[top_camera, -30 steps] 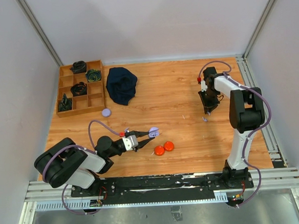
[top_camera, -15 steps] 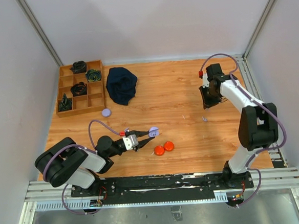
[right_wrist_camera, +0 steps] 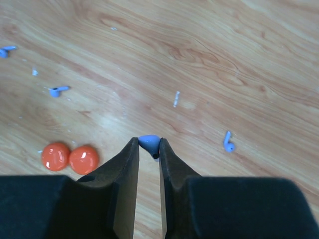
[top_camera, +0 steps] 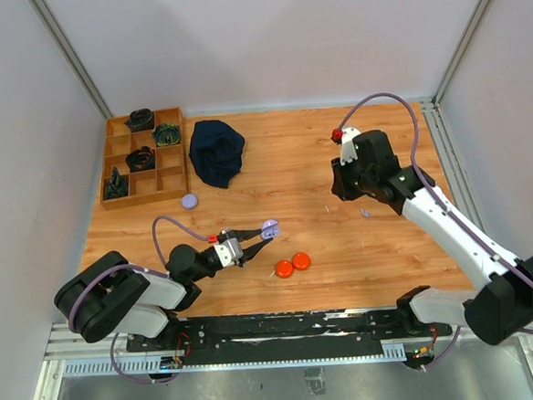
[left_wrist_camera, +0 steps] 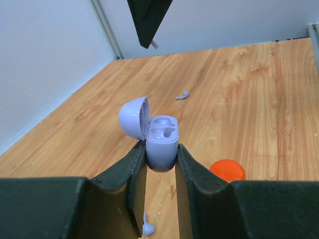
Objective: Insert the wireless bluetooth earbuds into the charging case
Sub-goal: Pick up the earbud from the center of the board, then place the earbud in the charging case.
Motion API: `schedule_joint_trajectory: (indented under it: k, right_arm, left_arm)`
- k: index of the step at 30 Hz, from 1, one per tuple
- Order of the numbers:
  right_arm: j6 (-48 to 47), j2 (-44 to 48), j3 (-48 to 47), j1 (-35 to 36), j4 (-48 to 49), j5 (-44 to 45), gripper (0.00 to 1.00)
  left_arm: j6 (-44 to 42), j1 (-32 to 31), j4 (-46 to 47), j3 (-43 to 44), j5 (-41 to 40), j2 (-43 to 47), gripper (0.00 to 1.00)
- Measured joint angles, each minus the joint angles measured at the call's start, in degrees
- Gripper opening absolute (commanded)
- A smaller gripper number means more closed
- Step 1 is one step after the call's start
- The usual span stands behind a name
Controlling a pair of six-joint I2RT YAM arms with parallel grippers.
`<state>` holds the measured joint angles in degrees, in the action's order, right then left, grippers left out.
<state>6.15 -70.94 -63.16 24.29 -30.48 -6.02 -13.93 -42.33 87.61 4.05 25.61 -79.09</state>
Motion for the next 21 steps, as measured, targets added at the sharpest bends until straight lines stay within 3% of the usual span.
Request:
schedule_joint_trajectory:
  k: [11,21]
  right_arm:
    - [6.54,13.20,9.49,14.64,13.60,0.50,0.15]
    - [9.01,17.42,18.21,30.80,29.83,4.50,0.14]
  left_arm:
    - [-0.15,0.13,0.02,0.00,-0.92,1.49,0.00]
    - [-0.09,0.15,0.04,0.11,-1.11,1.81,0.01]
